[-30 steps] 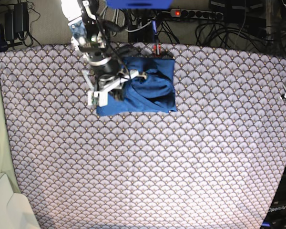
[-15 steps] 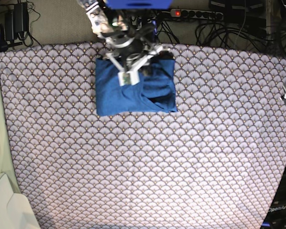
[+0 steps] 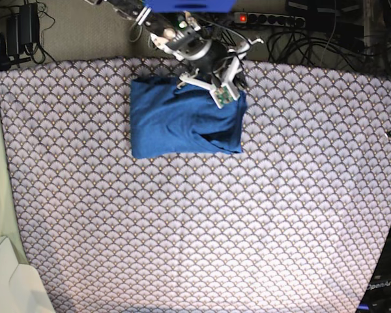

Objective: Fold the T-shirt properly
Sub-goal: 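Press and tuck the bundle's edge with the right gripper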

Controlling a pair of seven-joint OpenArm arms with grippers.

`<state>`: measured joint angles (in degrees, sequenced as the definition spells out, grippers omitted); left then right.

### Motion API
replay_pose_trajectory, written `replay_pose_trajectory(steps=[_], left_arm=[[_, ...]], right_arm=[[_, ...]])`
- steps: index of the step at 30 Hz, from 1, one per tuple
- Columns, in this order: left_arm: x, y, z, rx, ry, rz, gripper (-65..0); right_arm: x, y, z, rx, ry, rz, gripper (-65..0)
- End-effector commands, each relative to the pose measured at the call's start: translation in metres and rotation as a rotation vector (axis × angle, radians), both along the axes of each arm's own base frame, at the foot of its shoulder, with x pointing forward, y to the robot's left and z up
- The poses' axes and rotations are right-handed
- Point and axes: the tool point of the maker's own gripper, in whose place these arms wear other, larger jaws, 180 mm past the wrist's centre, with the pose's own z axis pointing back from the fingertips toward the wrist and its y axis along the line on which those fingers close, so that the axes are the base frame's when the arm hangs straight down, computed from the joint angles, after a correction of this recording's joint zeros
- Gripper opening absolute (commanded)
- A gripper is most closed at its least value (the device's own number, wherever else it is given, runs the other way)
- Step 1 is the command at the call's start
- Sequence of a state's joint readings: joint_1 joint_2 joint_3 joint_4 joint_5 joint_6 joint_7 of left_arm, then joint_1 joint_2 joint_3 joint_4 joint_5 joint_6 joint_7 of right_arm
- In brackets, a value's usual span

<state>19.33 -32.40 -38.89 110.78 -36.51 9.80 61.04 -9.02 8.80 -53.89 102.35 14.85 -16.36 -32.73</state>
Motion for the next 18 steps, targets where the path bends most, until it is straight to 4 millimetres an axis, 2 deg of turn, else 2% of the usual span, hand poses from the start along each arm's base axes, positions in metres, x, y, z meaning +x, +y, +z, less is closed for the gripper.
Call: replay_pose_trajectory(steps=[1, 4, 6, 8, 11, 15, 18], left_arm=[[0.005, 0.004, 0.014, 0.035, -0.032, -0.006, -39.7], [0.004, 0.005, 0.014, 0.035, -0.031, -0.003, -39.7], [0.001, 0.005, 0.01, 0.035, -0.018, -0.003, -39.5], [0.0, 0.004, 0.009, 0.035, -0.012, -0.007, -39.5], [-0.004, 0.004, 0.005, 0.031, 0.0, -0.003, -39.4], [-0.01, 0.004, 0.001, 0.032, 0.019, -0.004, -39.3], [-0.01, 0.003, 0.0, 0.03, 0.019, -0.005, -39.3]], right_arm=[[0.012, -0.003, 0.019, 0.04, -0.061, -0.026, -65.0], [0.031, -0.027, 0.038, 0.057, -0.097, -0.143, -65.0], [0.044, -0.042, 0.043, 0.048, -0.122, -0.186, -65.0], [0.06, -0.048, 0.048, 0.038, -0.152, -0.197, -65.0], [0.075, -0.045, 0.047, 0.016, -0.184, -0.173, -65.0], [0.09, -0.03, 0.048, 0.022, -0.204, -0.138, -65.0], [0.101, -0.026, 0.036, -0.005, -0.198, -0.136, -65.0]])
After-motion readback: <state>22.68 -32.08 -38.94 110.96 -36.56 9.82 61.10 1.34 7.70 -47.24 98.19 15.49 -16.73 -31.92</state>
